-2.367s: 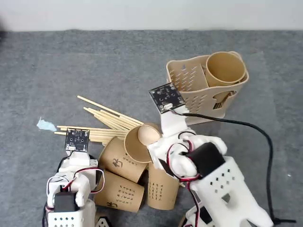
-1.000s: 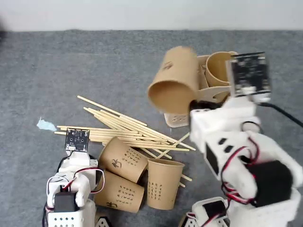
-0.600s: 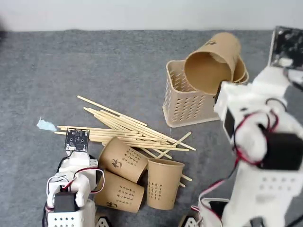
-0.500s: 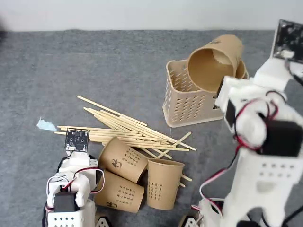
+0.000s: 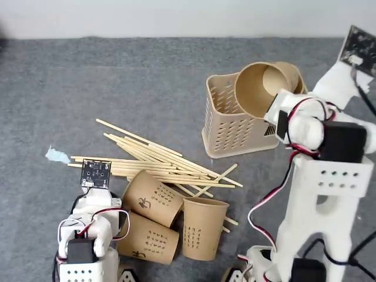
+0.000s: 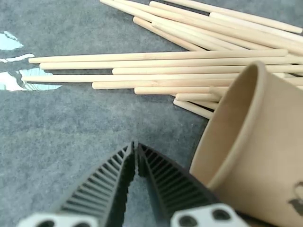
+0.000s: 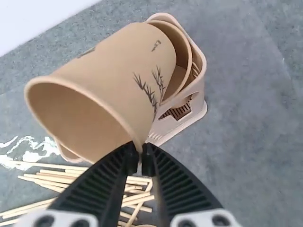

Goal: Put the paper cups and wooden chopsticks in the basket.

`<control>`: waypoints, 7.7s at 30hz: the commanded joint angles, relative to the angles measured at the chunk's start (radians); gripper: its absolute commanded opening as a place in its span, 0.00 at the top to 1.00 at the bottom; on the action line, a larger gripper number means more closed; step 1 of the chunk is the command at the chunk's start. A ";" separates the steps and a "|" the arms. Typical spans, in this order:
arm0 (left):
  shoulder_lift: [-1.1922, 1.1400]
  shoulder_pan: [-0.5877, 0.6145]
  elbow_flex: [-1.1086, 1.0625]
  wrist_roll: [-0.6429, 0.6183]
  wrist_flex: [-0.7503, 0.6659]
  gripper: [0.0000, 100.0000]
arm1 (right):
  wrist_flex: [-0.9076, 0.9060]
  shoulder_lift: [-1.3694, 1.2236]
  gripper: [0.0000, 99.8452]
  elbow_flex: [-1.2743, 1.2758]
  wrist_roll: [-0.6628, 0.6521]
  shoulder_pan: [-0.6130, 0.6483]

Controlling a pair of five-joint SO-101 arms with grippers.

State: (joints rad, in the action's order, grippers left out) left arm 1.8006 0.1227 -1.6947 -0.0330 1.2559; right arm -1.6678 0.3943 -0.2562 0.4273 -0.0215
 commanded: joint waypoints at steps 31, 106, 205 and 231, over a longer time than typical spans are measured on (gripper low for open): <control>0.015 0.002 0.010 0.002 0.003 0.99 | -0.130 0.041 0.86 -0.014 -0.126 0.176; 0.015 0.002 0.010 0.002 0.003 0.99 | 0.064 0.289 0.99 0.841 -0.675 0.659; 0.015 0.002 0.010 0.002 0.003 0.99 | 0.263 0.117 0.63 0.735 -0.385 0.983; 0.015 0.002 0.010 0.002 0.003 0.99 | 0.404 -0.228 0.63 0.753 -0.235 0.983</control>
State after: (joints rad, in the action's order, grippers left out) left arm 1.8006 0.1227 -1.6947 -0.0330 1.2559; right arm -1.2735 0.1672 0.5355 0.1741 0.9605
